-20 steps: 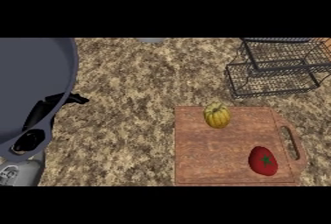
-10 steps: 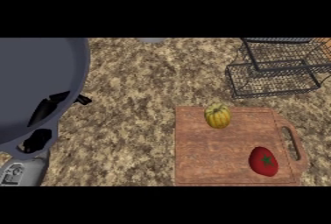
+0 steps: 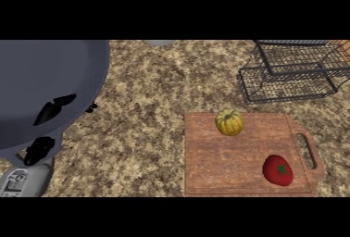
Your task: Pick the tomato from the cutting board and place it in the tiered basket
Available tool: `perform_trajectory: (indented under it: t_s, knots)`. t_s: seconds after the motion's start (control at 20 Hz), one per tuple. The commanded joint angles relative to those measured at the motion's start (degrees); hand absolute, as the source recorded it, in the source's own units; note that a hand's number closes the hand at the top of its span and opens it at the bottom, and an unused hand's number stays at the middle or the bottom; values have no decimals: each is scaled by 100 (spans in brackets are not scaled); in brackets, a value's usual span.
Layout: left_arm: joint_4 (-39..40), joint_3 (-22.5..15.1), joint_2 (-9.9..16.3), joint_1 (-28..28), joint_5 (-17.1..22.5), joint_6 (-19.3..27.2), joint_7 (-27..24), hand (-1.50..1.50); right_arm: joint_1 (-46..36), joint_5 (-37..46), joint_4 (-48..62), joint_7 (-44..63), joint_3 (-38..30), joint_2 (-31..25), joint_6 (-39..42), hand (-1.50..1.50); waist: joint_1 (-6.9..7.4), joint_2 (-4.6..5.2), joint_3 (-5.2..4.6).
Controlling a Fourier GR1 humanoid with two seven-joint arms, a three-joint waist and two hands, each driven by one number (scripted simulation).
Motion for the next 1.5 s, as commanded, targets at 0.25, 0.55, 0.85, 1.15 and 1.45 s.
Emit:
perform_trajectory:
  t_s: [0.25,0.55,0.85,1.15,1.45]
  knots:
    - [3,150,109,127,91,-162,-146,0,-377,556,226,1360,449,240,7,-150,27,-9,-7]
    - [151,223,70,63,99,-168,-197,0,-608,363,569,1362,345,350,171,-150,-43,-14,1]
    - [44,112,-53,19,-16,-82,38,0,-662,434,776,1361,468,664,206,-150,-92,-34,4]
    - [82,119,-44,-62,-113,-76,27,0,-1204,611,1329,1361,618,1112,373,-150,-48,-19,13]
    - [43,82,-167,216,-180,-21,-221,0,-1809,788,2036,1362,665,1685,417,-150,-17,-33,20]
